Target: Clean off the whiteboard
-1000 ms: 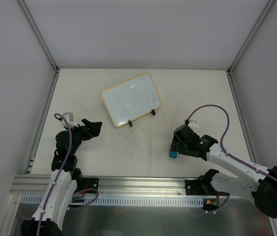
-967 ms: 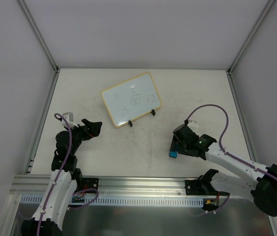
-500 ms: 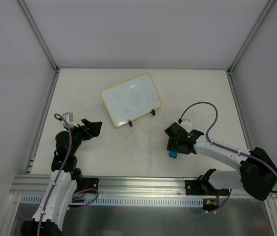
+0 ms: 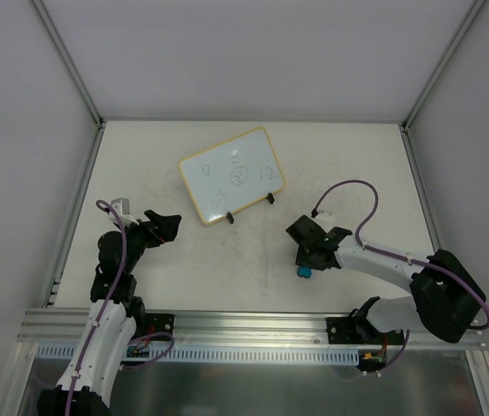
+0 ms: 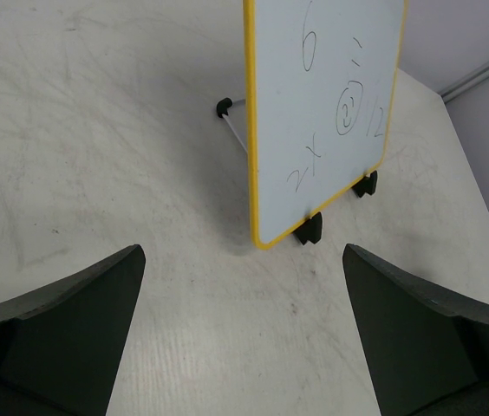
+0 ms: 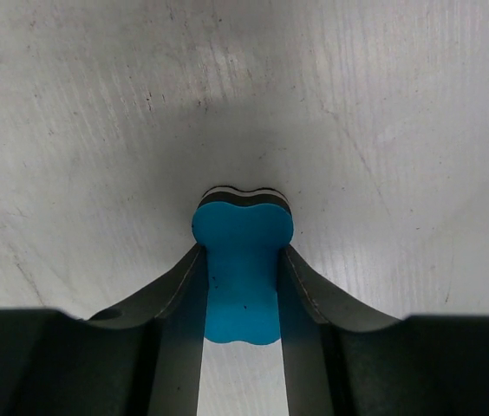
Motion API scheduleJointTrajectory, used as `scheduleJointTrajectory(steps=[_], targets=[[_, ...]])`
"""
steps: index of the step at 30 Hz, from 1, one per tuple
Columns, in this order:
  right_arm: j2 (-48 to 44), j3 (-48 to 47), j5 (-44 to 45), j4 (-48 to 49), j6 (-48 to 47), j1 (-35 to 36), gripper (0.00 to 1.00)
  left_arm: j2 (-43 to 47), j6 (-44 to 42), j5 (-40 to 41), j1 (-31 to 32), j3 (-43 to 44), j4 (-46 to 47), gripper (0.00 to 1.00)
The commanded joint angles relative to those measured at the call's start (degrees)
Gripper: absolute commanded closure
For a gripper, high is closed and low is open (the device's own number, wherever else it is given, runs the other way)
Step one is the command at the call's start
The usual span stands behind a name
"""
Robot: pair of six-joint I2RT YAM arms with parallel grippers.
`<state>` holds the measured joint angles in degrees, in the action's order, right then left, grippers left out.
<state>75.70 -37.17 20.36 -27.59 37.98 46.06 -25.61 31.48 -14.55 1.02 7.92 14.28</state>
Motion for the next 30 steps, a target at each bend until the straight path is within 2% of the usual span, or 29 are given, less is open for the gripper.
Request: scheduleJointTrajectory(steps=[1,2,3,4,10,12,16,18,19,21,22,25,27,30], targets=[[-1.25,-0.63,1.79,0.61,1.57,0.25,0.67,0.38,-0.72,-1.10,-0.66,2.27,2.15,0.01],[-1.69,-0.63,1.61,0.61,1.31,0.25,0.67,0.38,-0.72,-1.10,-0.66,2.27,2.15,0.01],[-1.78,-0.54,1.44,0.61,1.22,0.25,0.75,0.38,-0.72,-1.10,-0.66,2.36,2.15,0.01],[-1.79,-0.45,1.26,0.61,1.14,0.25,0.76,0.21,-0.72,-1.10,-0.66,2.36,2.15,0.01],[-3.63,-0.53,-0.49,0.61,-1.75,-0.18,0.78,-0.06,-1.16,-1.53,-0.66,2.19,2.68,0.01],[-4.77,-2.72,-1.55,0.26,-6.13,-0.27,0.80,0.03,-1.43,-2.94,-0.66,1.66,4.96,0.01],[-7.05,-6.68,-2.69,-1.15,-13.35,-1.59,0.78,-1.63,-0.55,-4.08,-0.66,-0.10,11.27,0.01],[-7.85,-8.26,-3.83,-1.15,-16.95,-2.12,0.75,-5.84,0.06,-4.87,-0.66,-0.10,14.53,0.01],[-8.20,-9.75,-3.84,-1.23,-19.67,-2.21,0.77,-10.64,1.02,-5.49,-0.66,0.60,17.33,0.01],[-8.29,-11.25,-4.53,-1.67,-21.27,-3.17,0.85,-16.29,1.30,-7.68,-0.66,2.52,18.58,0.01],[-8.29,-12.83,-5.15,-1.59,-22.15,-3.52,0.88,-21.89,1.56,-10.13,-0.66,4.71,20.07,0.05],[-7.41,-15.47,-5.86,-1.94,-24.70,-4.49,0.98,-28.34,3.66,-11.64,-0.66,5.88,25.77,0.08],[-6.27,-18.19,-5.86,-2.20,-26.37,-4.75,1.00,-32.30,4.02,-11.56,-0.66,5.18,34.81,0.03],[-3.91,-21.89,-6.38,-2.55,-28.39,-4.84,1.00,-36.70,3.06,-12.87,-0.66,6.48,41.35,0.01]])
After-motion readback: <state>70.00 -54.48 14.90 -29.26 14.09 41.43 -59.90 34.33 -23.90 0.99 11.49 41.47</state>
